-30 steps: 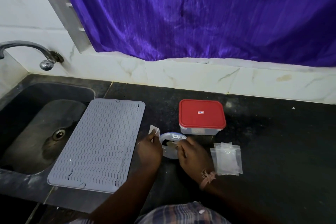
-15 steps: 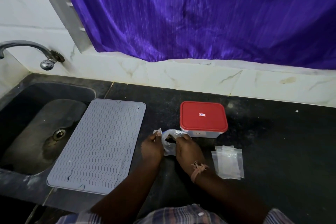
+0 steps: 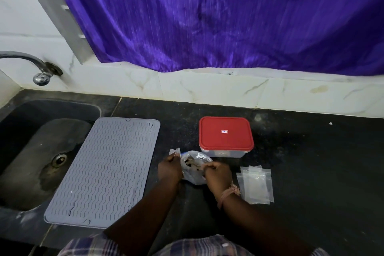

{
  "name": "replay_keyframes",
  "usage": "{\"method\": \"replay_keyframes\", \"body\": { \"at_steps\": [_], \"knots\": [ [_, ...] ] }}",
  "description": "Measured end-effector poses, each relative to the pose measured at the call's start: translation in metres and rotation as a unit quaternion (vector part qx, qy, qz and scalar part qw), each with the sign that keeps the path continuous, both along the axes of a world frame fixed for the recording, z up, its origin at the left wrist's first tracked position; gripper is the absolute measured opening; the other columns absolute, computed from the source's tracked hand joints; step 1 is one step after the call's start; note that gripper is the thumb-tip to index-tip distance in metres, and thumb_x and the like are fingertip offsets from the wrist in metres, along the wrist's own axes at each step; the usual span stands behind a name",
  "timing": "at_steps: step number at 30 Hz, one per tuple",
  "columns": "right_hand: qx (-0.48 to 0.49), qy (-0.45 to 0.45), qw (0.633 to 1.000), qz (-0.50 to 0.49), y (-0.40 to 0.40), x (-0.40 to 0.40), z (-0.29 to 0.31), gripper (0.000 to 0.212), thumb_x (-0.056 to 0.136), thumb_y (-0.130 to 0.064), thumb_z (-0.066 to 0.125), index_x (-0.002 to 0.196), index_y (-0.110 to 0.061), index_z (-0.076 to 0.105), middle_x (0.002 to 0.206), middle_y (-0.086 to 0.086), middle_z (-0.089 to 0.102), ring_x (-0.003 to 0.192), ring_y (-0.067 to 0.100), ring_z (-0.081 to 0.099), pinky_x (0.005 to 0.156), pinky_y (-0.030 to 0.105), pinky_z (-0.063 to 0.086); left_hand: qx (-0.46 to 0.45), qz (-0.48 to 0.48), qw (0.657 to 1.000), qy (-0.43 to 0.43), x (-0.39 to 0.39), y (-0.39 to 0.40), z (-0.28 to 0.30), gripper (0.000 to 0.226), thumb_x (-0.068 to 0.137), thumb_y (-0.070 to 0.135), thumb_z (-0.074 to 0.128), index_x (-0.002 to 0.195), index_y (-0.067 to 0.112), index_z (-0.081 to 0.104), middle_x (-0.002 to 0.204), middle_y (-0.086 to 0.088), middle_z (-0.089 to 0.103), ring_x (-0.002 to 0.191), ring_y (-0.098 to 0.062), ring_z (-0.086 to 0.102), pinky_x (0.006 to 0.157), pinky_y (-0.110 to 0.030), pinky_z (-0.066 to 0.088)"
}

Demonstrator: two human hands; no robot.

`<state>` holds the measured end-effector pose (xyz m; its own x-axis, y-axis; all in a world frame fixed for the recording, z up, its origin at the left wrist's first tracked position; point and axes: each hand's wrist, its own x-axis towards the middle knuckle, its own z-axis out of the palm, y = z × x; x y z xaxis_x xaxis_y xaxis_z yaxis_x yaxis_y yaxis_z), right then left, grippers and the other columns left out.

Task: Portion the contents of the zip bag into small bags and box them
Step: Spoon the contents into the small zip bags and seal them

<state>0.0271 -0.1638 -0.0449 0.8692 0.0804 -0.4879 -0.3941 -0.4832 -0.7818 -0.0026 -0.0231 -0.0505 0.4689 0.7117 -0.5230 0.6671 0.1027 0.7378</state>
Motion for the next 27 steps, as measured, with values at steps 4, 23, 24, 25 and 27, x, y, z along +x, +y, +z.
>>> {"method": "replay_keyframes", "body": {
  "at_steps": [4,23,24,25,27],
  "knots": [
    [0.064,0.046,0.994,-0.070,-0.007,0.003,0.007,0.020,0.084,-0.013,0.061,0.078,-0.021,0.079,0.074,-0.004,0.076,0.078,0.017,0.072,0.070,0.030,0.057,-0.030,0.013,0.999,-0.009,0.002,0.001,0.005,0.045,0.100,0.047,0.058,0.108,0.006,0.074,0.102,-0.014,0.074,0.091,-0.025,0.068,0.087,-0.037,0.055],
    [0.133,0.017,0.987,-0.091,-0.008,-0.008,0.048,0.013,0.086,-0.014,0.070,0.076,-0.014,0.078,0.060,-0.001,0.069,0.059,0.016,0.061,0.061,0.032,0.050,0.098,-0.118,0.988,-0.029,-0.032,0.013,0.022,0.020,0.102,0.024,0.058,0.104,0.013,0.075,0.084,0.009,0.066,0.085,-0.017,0.067,0.082,-0.026,0.052],
    [0.120,0.016,0.989,-0.084,-0.004,-0.008,0.049,0.013,0.086,-0.017,0.071,0.076,-0.016,0.078,0.062,0.000,0.070,0.063,0.018,0.062,0.064,0.034,0.052,0.105,-0.120,0.986,-0.044,-0.035,0.012,0.021,0.019,0.099,0.022,0.060,0.104,0.012,0.076,0.083,0.008,0.068,0.089,-0.023,0.070,0.083,-0.031,0.054],
    [0.112,0.014,0.991,-0.079,0.001,-0.007,0.049,0.013,0.086,-0.018,0.071,0.075,-0.016,0.078,0.063,-0.001,0.069,0.066,0.019,0.062,0.067,0.034,0.052,0.106,-0.123,0.985,-0.053,-0.037,0.010,0.021,0.019,0.097,0.020,0.062,0.105,0.013,0.077,0.086,0.004,0.073,0.093,-0.028,0.072,0.086,-0.037,0.057],
    [0.096,0.001,0.994,-0.060,0.007,-0.007,0.048,0.013,0.088,-0.019,0.070,0.077,-0.017,0.077,0.069,-0.003,0.070,0.071,0.017,0.064,0.070,0.031,0.051,0.106,-0.128,0.984,-0.059,-0.039,0.006,0.023,0.019,0.093,0.018,0.064,0.107,0.015,0.077,0.096,-0.005,0.078,0.097,-0.031,0.073,0.089,-0.043,0.059]
  ]
}}
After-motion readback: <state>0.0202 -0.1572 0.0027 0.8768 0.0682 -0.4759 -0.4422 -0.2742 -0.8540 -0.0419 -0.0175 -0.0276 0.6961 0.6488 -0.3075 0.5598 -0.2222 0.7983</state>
